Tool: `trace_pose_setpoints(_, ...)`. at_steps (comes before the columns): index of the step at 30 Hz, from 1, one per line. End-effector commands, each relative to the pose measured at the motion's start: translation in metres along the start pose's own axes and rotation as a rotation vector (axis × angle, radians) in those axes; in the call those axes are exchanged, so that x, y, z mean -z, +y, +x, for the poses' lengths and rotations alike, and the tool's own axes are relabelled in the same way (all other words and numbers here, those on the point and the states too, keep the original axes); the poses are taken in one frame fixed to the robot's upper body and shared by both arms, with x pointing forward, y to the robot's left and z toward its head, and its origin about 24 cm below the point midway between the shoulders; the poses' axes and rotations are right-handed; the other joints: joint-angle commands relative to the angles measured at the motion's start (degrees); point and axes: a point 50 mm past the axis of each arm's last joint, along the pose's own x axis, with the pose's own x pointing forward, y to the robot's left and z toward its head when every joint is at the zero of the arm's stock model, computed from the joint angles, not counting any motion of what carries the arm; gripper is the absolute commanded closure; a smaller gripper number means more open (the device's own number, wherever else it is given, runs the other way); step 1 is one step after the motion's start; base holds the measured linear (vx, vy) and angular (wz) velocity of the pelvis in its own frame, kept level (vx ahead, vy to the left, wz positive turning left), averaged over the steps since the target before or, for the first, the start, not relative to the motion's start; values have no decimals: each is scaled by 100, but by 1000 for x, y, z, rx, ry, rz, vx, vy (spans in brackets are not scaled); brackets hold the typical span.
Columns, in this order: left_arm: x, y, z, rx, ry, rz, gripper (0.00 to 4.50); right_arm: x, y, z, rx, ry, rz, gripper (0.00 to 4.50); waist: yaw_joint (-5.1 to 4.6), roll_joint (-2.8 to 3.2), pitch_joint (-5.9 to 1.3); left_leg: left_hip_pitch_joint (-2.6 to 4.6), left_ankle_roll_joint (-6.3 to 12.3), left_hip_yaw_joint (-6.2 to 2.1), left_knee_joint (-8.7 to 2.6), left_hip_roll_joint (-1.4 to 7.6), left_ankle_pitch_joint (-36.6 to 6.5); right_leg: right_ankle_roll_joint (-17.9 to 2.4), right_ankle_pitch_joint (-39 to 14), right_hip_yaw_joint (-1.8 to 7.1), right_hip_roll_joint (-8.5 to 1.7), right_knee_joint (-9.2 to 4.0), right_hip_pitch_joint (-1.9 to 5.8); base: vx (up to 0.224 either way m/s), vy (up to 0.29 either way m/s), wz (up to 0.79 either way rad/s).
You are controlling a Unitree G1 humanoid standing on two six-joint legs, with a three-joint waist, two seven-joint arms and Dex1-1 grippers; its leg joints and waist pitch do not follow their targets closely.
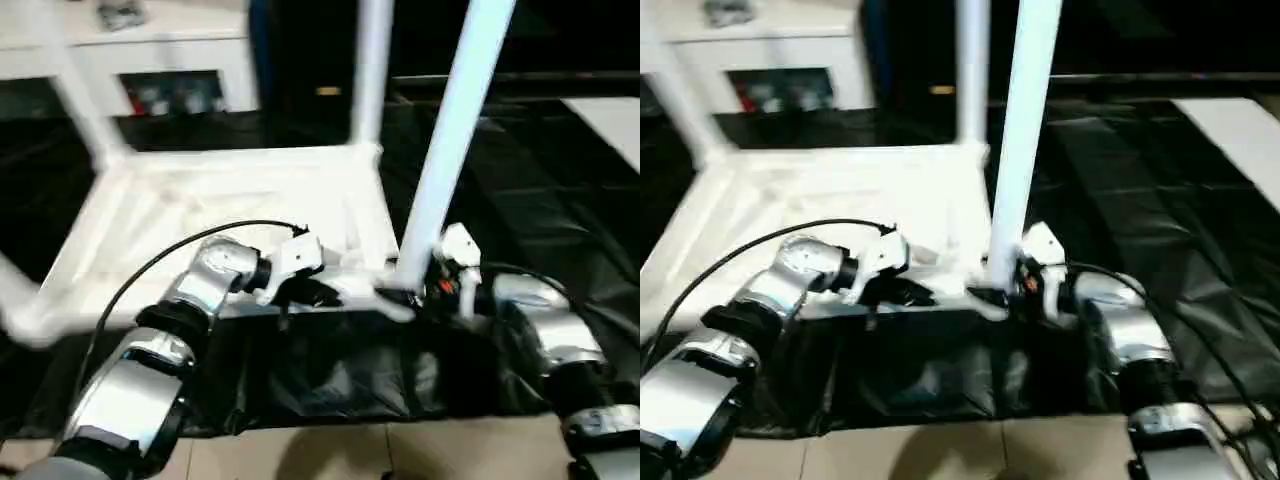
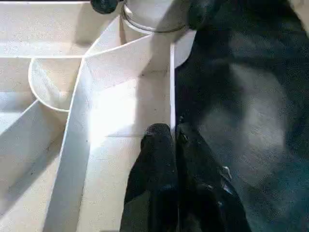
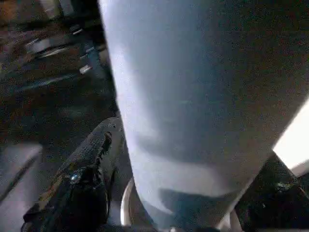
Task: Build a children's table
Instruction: Rotate leg to tighten
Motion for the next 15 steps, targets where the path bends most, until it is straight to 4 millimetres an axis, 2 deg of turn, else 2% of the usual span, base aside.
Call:
trace_pose_setpoints(1, 4, -1, 0, 29, 40, -1, 450, 7, 12, 11, -129, 54, 16, 168, 39, -66, -333, 106, 665, 4, -377, 158, -1425, -1633, -806, 42, -50, -240, 269, 0, 0, 0)
trace_pose_setpoints(2, 4, -1, -2, 35, 39, -4, 450, 8, 13, 10, -143, 66, 14, 184, 50, -96, -329, 116, 554, 0, -388, 162, -1578, -1563, -1040, 52, -54, -263, 257, 0, 0, 0)
trace_pose_setpoints(6, 6, -2, -6, 54, 47, -5, 450, 10, 15, 8, -175, 88, 10, 212, 66, -82, -309, 133, 318, -15, -432, 171, -1882, -1440, -1485, 71, -50, -294, 226, 0, 0, 0)
trace_pose_setpoints(8, 7, -2, -9, 66, 55, -1, 450, 11, 16, 9, -188, 91, 13, 230, 68, -79, -314, 129, 295, -16, -434, 168, -1915, -1424, -1483, 73, -49, -294, 222, 0, 0, 0)
trace_pose_setpoints(12, 7, -1, -11, 62, 58, -3, 450, 11, 18, 11, -204, 89, 15, 244, 67, -85, -327, 120, 344, -10, -418, 157, -1776, -1452, -1270, 72, -48, -277, 230, 0, 0, 0)
trace_pose_setpoints(15, 7, 0, -11, 59, 52, -12, 450, 12, 20, 13, -212, 79, 26, 246, 69, -80, -322, 112, 360, -8, -418, 155, -1768, -1448, -1304, 69, -50, -285, 231, 0, 0, 0)
